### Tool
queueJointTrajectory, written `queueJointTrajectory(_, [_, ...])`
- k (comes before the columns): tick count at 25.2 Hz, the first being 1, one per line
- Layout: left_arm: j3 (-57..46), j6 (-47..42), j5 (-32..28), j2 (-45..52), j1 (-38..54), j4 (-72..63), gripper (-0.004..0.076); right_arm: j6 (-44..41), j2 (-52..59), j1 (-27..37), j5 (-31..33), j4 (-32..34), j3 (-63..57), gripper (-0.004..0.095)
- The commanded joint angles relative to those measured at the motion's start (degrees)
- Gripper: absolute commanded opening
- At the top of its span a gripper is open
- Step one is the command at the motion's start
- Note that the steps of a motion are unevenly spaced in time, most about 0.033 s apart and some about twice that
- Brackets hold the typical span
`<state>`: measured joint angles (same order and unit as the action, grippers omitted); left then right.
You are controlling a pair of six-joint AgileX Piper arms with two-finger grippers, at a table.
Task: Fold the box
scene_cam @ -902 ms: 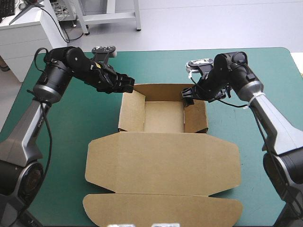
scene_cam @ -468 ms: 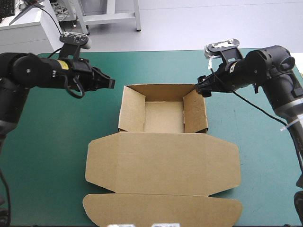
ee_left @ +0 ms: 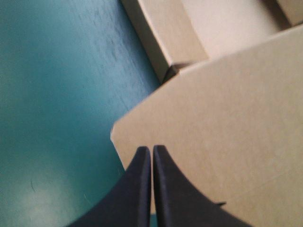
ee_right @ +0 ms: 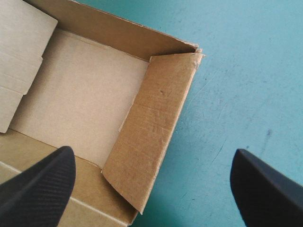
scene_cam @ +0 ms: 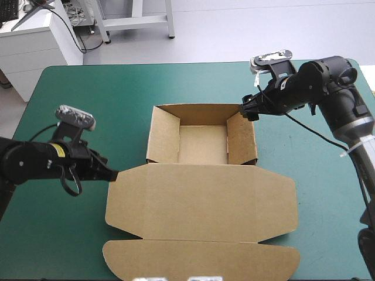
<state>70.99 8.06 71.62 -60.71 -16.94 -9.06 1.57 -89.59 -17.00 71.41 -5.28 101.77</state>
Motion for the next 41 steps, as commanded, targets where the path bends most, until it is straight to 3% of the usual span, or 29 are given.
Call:
queueJointTrajectory(1, [-7.48,0.09,0.54,3.98,-0.03,-0.19,-0.0008,-0.75,-0.78,0.3,0.02,0.19,1.57,0.081])
queueJointTrajectory(8, [-19.87,-0.33,-2.17,8.1,-0.03,0.45,-0.0008,-1.89,-8.15,0.3,0.12,0.19,1.57,0.081])
queueJointTrajectory(17, [-21.2,-0.42,-3.48,10.06,-0.03,0.45,-0.0008,-2.12,-18.26,0.3,0.12,-0.31,1.57,0.0802])
queueJointTrajectory(19, [-21.2,-0.42,-3.98,10.28,-0.03,0.45,-0.0008,-1.57,-19.39,0.3,0.12,-0.84,1.57,0.0722])
queueJointTrajectory(21, [-21.2,-0.42,-4.02,10.28,-0.03,0.45,-0.0008,-1.57,-19.82,0.3,0.12,-1.16,1.57,0.0544])
queueJointTrajectory(22, [-21.2,-0.42,-4.14,10.28,-0.03,0.45,-0.0008,-1.57,-19.82,0.3,-0.43,-1.55,1.57,0.0394])
queueJointTrajectory(24, [-21.2,-0.42,-4.24,10.28,-0.03,0.45,-0.0008,-1.57,-19.82,0.3,-0.58,-1.77,1.57,0.02])
queueJointTrajectory(27, [-21.2,-0.42,-4.63,10.28,-0.03,0.45,-0.0008,-1.27,-19.91,0.3,-0.58,-1.91,1.57,-0.0018])
queueJointTrajectory(35, [-21.2,-0.42,-4.74,10.28,-0.03,0.77,-0.0008,4.4,-19.56,4.64,-0.86,-1.78,5.96,-0.0019])
queueJointTrajectory(41, [-21.2,-0.42,-4.74,10.28,-0.03,1.43,-0.0008,6.26,-19.42,12.63,0.22,1.45,12.98,-0.0019])
